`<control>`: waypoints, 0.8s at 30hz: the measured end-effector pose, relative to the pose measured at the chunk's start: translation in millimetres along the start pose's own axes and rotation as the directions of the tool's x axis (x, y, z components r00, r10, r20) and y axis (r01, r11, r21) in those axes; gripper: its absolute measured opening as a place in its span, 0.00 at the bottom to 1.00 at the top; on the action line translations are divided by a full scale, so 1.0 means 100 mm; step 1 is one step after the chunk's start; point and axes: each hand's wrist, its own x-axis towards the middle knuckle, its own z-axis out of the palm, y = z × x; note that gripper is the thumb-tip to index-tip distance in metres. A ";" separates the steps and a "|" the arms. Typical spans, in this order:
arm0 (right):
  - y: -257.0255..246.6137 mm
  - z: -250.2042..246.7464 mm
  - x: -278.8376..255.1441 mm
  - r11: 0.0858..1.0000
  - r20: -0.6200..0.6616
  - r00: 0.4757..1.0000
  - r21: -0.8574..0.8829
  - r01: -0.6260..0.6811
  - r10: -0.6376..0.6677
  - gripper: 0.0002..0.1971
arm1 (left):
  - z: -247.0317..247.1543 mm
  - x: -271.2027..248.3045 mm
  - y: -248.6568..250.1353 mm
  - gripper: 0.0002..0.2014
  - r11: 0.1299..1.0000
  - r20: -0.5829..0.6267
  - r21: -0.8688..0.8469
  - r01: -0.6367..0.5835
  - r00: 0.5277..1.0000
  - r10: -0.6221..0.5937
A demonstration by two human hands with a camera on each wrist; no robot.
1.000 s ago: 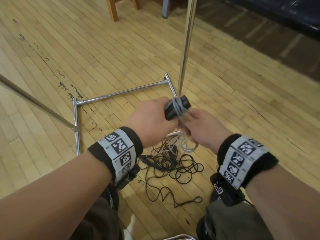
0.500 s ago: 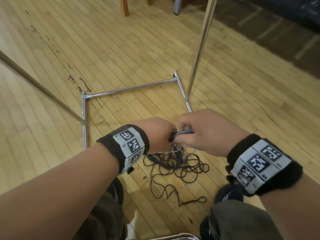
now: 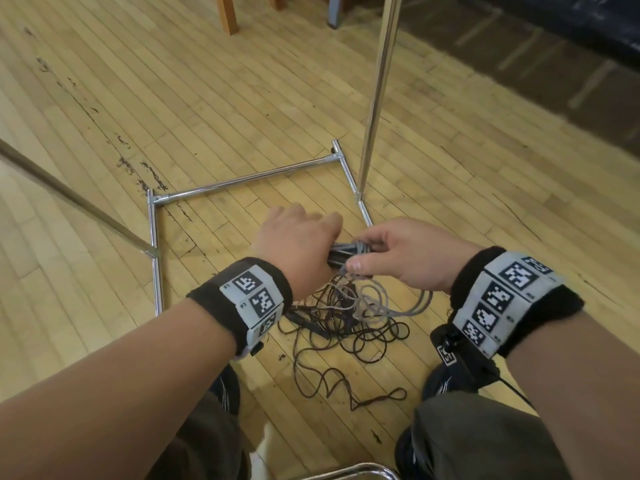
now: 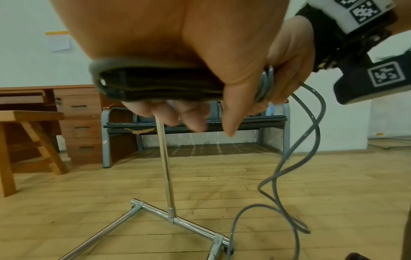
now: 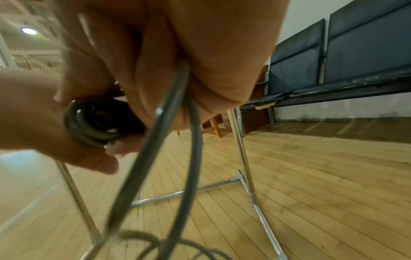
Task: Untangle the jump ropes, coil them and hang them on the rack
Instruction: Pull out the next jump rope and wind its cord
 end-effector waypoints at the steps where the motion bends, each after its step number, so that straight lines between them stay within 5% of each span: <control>1: 0.02 0.00 0.01 1.000 -0.045 0.999 0.005 -0.007 0.007 0.12 | 0.03 0.02 -0.04 0.21 0.999 -0.085 0.013 0.040 0.996 -0.039; 3: 0.07 0.00 0.02 0.999 -0.155 0.988 0.051 -0.018 0.026 0.13 | 0.06 0.03 -0.13 0.38 0.986 -0.215 -0.114 0.122 0.966 -0.145; 5: 0.09 -0.01 0.03 0.989 -0.284 0.957 0.150 -0.013 0.056 0.14 | 0.04 0.04 -0.21 0.42 0.853 -0.195 -0.490 0.180 0.931 -0.309; 7: 0.07 -0.01 0.05 0.962 -0.378 0.922 0.271 0.024 0.083 0.13 | -0.01 0.05 -0.20 0.37 0.417 0.107 -0.861 0.292 0.905 -0.412; 9: -0.01 0.03 0.08 0.943 -0.412 0.909 0.323 0.075 0.069 0.12 | -0.03 0.04 -0.08 0.34 -0.110 0.378 -0.926 0.362 0.886 -0.268; 10: -0.06 0.06 0.09 0.942 -0.418 0.907 0.322 0.097 0.049 0.12 | -0.04 0.03 -0.01 0.32 -0.282 0.416 -0.889 0.360 0.893 -0.173; 12: -0.17 0.16 0.11 0.943 -0.408 0.913 0.309 0.126 0.011 0.14 | -0.06 0.01 0.10 0.29 -0.461 0.410 -0.820 0.338 0.910 -0.064; 16: -0.28 0.23 0.18 0.959 -0.362 0.932 0.256 0.121 -0.021 0.14 | -0.11 0.01 0.07 0.24 -0.519 0.385 -0.805 0.289 0.919 -0.085; 24: -0.31 0.15 0.10 0.940 -0.150 0.984 -0.339 0.037 -0.092 0.20 | -0.07 -0.04 -0.11 0.18 -0.172 0.395 -0.901 0.399 0.917 0.058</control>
